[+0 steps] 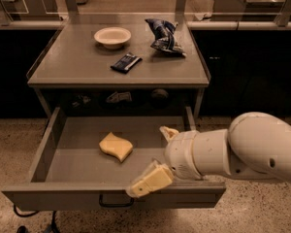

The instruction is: Pick sponge from top drawer and place on counter

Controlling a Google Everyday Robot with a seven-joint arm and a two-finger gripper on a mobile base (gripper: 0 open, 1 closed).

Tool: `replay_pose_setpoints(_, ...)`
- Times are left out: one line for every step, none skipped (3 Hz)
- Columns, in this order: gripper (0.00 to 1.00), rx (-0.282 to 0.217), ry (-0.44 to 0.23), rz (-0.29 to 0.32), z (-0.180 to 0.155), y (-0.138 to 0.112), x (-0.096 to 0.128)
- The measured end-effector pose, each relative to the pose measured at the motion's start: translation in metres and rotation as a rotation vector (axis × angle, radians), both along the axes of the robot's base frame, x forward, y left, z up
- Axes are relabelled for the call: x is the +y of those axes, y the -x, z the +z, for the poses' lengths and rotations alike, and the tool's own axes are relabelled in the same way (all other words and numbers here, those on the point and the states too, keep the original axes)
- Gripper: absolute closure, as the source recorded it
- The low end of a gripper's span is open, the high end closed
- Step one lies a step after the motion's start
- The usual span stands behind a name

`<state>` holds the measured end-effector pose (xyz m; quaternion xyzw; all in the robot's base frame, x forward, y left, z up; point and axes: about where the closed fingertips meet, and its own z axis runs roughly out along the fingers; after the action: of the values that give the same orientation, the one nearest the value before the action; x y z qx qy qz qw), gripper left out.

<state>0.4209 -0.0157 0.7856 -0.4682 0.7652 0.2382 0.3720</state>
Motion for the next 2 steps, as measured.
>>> replay_pose_setpoints(0.00,-0.055,-0.076,-0.144,0.021,-0.022,0.018)
replay_pose_setpoints(0.00,-0.105,-0.077,-0.204,0.029,-0.039,0.014)
